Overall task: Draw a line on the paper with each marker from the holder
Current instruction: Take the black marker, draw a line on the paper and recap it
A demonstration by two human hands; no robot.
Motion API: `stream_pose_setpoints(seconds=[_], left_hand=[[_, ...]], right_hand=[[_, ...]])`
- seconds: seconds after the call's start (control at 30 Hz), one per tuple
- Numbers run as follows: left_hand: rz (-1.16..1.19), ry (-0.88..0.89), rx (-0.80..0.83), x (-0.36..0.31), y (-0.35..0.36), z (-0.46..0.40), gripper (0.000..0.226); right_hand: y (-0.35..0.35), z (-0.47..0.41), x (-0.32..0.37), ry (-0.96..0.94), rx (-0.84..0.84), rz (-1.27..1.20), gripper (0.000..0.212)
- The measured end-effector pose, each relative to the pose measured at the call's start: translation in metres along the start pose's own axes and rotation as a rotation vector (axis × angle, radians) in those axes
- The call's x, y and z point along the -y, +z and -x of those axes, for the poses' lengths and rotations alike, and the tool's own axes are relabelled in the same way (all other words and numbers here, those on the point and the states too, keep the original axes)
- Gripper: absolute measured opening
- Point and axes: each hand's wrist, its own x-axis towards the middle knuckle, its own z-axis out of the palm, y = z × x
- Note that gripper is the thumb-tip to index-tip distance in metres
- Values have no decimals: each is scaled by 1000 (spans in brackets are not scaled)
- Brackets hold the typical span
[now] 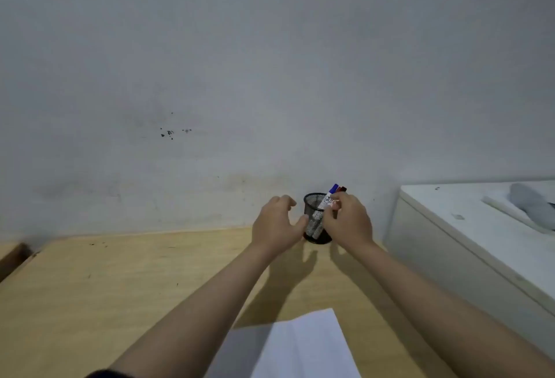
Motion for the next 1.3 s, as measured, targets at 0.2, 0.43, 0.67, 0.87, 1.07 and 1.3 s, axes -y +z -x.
stream_pose_setpoints(seconds=[0.2, 0.43, 0.67, 0.87, 1.07, 1.3], left_hand=[[-78, 19, 2, -10, 34, -35, 41], [-143, -35, -30, -2, 70, -59, 39], [-114, -62, -118, 0, 78, -61, 36], [-145, -64, -2, -5, 71, -53, 40], [338, -37, 28, -31, 36, -21, 26], [945, -402, 225, -60, -18, 6, 21]], right_hand=[[-3, -35, -29, 68, -17, 81, 37], [13, -59, -56, 79, 34, 150, 46], [12, -65, -59, 27, -84, -23, 10], [-3, -59, -38, 8, -123, -253, 8], [-38, -16, -14, -284, -238, -270, 13], [-55, 53, 2, -554, -310, -274, 11]])
